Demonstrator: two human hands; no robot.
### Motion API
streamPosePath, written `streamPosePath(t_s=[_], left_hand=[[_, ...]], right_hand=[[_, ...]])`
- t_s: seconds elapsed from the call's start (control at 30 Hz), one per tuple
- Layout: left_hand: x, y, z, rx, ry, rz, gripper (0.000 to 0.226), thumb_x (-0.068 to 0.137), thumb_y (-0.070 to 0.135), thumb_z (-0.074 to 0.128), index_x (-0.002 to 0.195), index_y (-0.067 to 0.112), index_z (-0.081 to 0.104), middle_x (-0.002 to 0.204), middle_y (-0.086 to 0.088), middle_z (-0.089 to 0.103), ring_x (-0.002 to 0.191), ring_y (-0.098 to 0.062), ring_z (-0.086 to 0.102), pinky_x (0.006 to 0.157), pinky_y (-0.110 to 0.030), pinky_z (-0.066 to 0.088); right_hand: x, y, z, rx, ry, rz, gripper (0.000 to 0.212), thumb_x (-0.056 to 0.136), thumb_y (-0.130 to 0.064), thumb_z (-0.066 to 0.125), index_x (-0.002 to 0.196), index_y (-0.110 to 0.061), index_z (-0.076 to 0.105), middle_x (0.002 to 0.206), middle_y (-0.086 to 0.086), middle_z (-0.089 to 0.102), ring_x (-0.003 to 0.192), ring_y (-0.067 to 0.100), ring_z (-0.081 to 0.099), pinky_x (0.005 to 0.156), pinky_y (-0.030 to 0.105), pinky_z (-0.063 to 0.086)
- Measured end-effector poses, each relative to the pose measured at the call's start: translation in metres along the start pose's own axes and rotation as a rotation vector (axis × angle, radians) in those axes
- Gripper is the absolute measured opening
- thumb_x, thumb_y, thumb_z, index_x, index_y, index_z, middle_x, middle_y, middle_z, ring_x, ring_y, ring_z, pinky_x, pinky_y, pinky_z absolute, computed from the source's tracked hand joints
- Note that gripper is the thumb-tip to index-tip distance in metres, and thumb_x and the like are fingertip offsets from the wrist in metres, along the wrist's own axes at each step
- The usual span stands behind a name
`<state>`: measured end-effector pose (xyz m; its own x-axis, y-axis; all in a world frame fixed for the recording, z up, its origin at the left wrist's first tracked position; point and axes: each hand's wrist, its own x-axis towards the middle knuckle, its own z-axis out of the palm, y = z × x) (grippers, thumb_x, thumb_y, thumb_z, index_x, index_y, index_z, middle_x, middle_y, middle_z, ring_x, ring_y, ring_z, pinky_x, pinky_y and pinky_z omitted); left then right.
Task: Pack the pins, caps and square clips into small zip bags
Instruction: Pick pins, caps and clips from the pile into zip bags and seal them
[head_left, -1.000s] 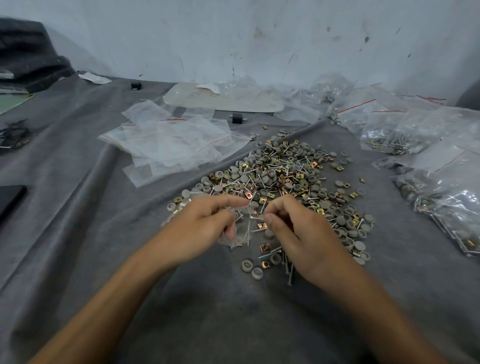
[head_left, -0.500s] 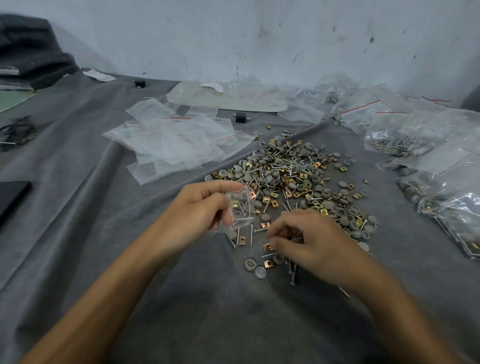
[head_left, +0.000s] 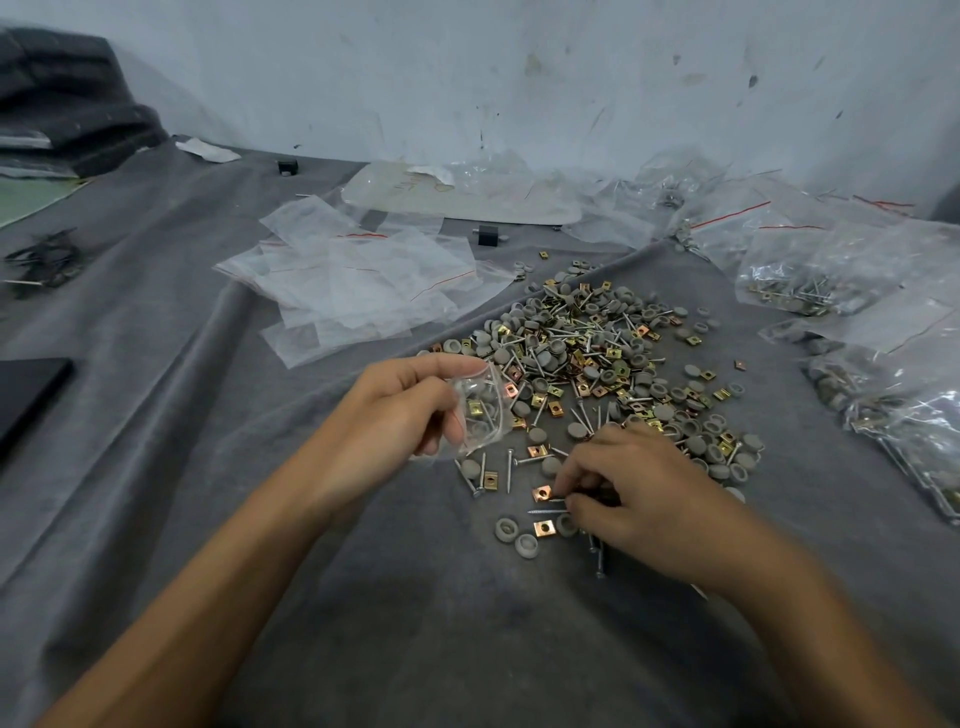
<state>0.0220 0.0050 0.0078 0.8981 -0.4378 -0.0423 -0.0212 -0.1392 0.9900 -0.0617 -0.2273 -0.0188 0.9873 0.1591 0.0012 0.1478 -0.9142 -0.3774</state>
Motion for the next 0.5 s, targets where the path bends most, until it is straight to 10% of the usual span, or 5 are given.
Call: streamPosePath(t_s=[0.5], left_hand=[[0.0013,-0.0070,0.0062,0.050,-0.035,0.004,0.039,0.100,0.005,0.045,0.115,0.029,0.073,0.066,-0.004,0.066,0.058,-0.010,0.050,0.054,-0.017,0.044]], right_hand=[[-0.0061,-0.0057,-0.0049,-0.022,-0.134,-0.015,0.010,0.090,-0.042,0.062,0.095,-0.039,0.054,0.099,-0.022,0.044,0.101,0.000,0.032,0.091,0.025,0.036]])
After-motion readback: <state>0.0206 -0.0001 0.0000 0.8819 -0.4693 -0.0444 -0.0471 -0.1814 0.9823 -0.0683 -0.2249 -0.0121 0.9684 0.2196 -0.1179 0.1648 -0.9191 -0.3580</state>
